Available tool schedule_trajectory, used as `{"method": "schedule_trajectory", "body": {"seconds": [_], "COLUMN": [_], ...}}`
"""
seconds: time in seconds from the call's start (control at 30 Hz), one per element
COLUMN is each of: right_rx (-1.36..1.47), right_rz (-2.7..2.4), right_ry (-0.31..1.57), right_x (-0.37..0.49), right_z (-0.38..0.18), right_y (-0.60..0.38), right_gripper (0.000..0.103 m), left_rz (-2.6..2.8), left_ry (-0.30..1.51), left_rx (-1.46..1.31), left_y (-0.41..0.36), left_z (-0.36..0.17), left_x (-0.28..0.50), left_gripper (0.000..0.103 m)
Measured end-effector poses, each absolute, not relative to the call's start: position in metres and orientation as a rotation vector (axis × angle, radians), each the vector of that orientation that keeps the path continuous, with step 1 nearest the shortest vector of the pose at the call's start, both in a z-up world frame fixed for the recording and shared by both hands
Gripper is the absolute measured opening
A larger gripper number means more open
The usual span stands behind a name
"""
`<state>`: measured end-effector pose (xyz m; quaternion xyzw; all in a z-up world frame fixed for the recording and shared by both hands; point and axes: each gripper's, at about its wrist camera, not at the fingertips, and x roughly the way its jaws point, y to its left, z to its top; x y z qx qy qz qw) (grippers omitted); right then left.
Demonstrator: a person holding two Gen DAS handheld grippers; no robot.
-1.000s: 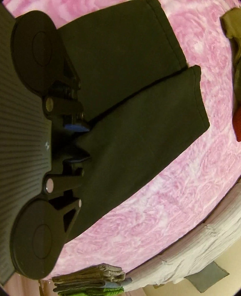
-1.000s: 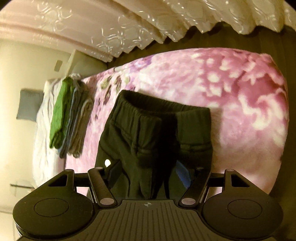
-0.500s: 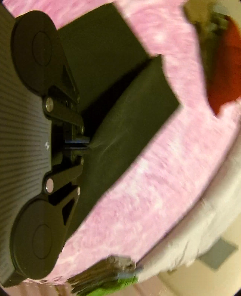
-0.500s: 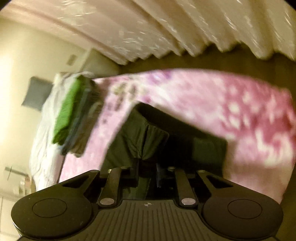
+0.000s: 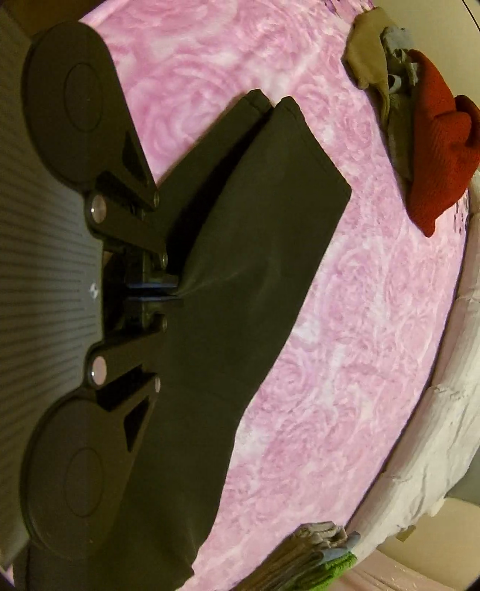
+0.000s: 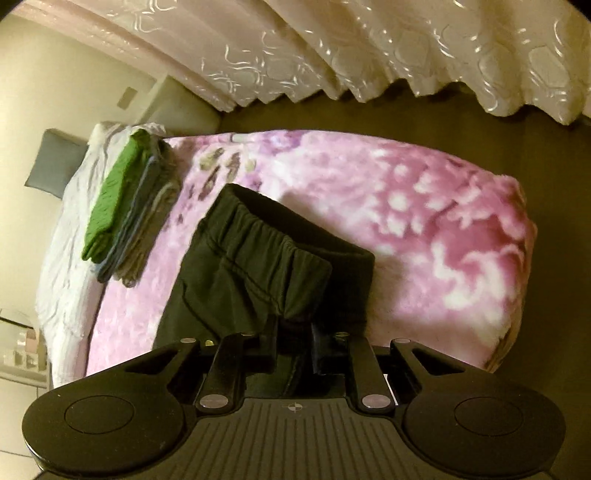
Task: Fold clothes
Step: 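Lower the folded trousers onto the bed with both grippers, aligning the edges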
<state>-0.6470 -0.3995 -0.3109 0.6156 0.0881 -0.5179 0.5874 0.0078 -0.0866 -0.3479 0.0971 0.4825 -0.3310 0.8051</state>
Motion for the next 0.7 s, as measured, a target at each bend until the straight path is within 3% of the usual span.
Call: {"method": "schedule_trajectory", "body": {"seconds": [0.13,0.17,0.2,0.23,0.27,0.3,0.4,0.53,0.7], "right_rx": [1.479,1.502,1.534,1.557,1.556,1.546,1.493,1.447,1.477], "right_rz": [-1.197,-1.196,-1.196,-1.198,-1.207,-1.218,-1.213,-1.192,-1.22], "right_ry": [0.177,0.158,0.112,0.071,0.053,0.067,0.095,0.098,0.159], "right_x": [-0.652,-0.654,-0.658,-0.66,-0.661,-0.661,-0.662,-0.668,-0.669], "right_z": [-0.318,-0.322,-0.324,-0.326,-0.325,-0.324,-0.31,-0.292,-0.309], "right_y": [-0.399,-0.399,-0.4,-0.4,-0.401,-0.403,-0.403,-0.399,-0.398], "right_gripper": [0.017,0.021,0.035,0.035,0.035,0.024,0.015,0.015,0.015], "left_rz": [-0.678,-0.665,-0.653,-0.647,-0.646,-0.647,-0.675,-0.701,-0.687], "left_ry": [1.09,1.109,1.123,1.132,1.132,1.129,1.087,1.071,1.07], "left_rx": [0.184,0.17,0.152,0.138,0.131,0.127,0.119,0.116,0.167], "left_y": [-0.086,-0.087,-0.088,-0.089,-0.088,-0.087,-0.08,-0.068,-0.07], "left_z": [-0.354,-0.357,-0.359,-0.36,-0.36,-0.359,-0.348,-0.336,-0.348], "left_x": [0.01,0.012,0.014,0.015,0.015,0.015,0.012,0.01,0.004], "left_gripper": [0.006,0.006,0.005,0.005,0.004,0.003,0.003,0.004,0.004]}}
